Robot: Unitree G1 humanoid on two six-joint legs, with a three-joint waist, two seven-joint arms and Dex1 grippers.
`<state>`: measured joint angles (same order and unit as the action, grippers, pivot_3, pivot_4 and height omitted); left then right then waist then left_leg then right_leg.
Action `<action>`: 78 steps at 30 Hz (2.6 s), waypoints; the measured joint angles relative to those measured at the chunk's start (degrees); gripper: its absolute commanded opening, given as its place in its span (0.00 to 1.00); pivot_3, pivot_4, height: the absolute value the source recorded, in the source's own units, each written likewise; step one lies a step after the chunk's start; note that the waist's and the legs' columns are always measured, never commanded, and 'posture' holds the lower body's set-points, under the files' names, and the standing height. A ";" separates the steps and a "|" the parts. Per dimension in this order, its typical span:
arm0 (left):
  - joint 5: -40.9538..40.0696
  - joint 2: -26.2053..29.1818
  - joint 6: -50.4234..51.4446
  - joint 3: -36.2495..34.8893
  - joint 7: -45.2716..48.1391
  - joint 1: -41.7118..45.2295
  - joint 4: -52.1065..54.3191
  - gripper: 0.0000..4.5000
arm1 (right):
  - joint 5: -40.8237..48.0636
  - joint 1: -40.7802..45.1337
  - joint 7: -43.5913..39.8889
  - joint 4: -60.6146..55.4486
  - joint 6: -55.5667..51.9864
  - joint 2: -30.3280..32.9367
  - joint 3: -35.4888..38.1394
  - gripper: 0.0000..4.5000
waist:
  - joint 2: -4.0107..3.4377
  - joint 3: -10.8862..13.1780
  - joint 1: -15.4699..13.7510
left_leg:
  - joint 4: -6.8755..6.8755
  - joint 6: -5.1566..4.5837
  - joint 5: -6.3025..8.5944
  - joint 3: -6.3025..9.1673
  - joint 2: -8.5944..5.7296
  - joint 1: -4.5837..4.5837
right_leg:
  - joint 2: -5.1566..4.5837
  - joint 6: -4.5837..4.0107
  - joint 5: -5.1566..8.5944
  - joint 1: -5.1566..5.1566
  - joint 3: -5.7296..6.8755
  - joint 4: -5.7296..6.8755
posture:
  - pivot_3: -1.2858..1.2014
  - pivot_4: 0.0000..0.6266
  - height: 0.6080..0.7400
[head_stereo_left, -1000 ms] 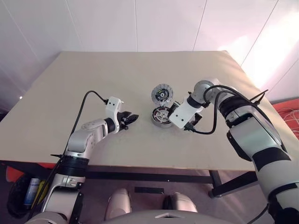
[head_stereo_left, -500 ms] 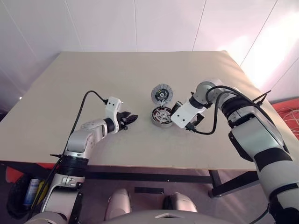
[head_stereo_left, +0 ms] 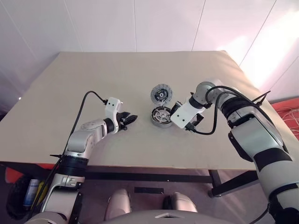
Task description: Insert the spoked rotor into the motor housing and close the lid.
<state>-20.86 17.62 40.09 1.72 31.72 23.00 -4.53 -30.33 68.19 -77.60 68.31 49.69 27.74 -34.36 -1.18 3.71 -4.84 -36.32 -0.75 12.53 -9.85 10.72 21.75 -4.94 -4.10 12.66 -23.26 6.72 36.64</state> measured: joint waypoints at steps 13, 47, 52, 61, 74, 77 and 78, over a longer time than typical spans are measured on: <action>0.72 0.00 -0.30 0.00 0.06 0.01 -0.48 0.52 | 0.04 -0.23 1.63 0.00 0.36 -0.69 0.15 1.00 | 0.00 0.00 0.98 | 0.00 0.00 0.00 0.00 0.00 0.00 | 0.00 0.00 0.00 0.00 0.00 0.00 | 0.52 0.00 1.00; 0.87 -0.28 -1.26 0.03 0.29 0.01 -1.56 0.52 | 1.04 -0.23 2.16 0.00 1.10 -1.48 0.22 1.00 | 0.00 0.00 0.89 | 0.00 0.00 0.00 0.00 -0.01 0.02 | 0.00 -0.01 0.00 -0.01 0.00 0.01 | 0.52 0.00 1.00; 0.87 -0.31 -1.29 0.03 0.28 0.01 -1.56 0.52 | 1.00 -0.23 2.57 0.00 1.01 -1.48 0.22 1.00 | 0.00 0.00 0.90 | 0.00 0.00 0.00 0.00 -0.01 0.02 | 0.00 -0.01 0.00 -0.01 0.00 0.01 | 0.52 0.00 1.00; 0.97 -0.49 -1.58 0.03 0.27 0.07 -1.97 0.52 | 0.93 -0.23 3.08 0.00 0.92 -1.48 0.21 1.00 | 0.00 0.01 0.93 | 0.00 0.00 0.00 0.00 -0.01 0.01 | 0.00 -0.01 0.00 -0.01 0.00 0.01 | 0.52 0.00 1.00; 1.65 -0.85 -2.20 0.03 0.20 0.69 -3.40 0.52 | -1.01 -0.21 7.10 0.00 0.71 -1.27 0.14 1.00 | 0.02 0.01 1.05 | 0.00 0.03 -0.02 0.00 0.00 -0.04 | 0.01 -0.01 0.00 0.00 -0.01 0.03 | 0.52 0.00 1.00; 1.90 -0.89 -2.25 0.03 0.12 0.69 -3.89 0.52 | -1.26 -0.21 6.28 0.00 0.54 -1.09 -0.08 1.00 | 0.02 0.02 0.99 | 0.00 0.03 -0.02 0.00 0.00 -0.02 | 0.00 -0.01 0.00 0.00 -0.01 0.03 | 0.52 0.00 1.00; 1.96 -0.89 -2.28 0.03 0.08 0.69 -3.91 0.52 | -1.24 -0.21 6.30 0.00 0.59 -1.06 -0.07 1.00 | 0.02 0.01 0.97 | 0.00 0.03 -0.02 0.00 0.00 -0.02 | 0.00 -0.01 0.00 0.00 -0.01 0.03 | 0.52 0.00 1.00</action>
<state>-18.91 16.73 37.81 1.74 31.80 23.69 -8.44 -31.57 67.99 -71.30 68.31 50.29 26.68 -34.43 -1.16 3.72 -3.87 -36.32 -0.72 12.52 -9.85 10.72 21.73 -4.94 -4.10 12.66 -23.26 6.71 36.67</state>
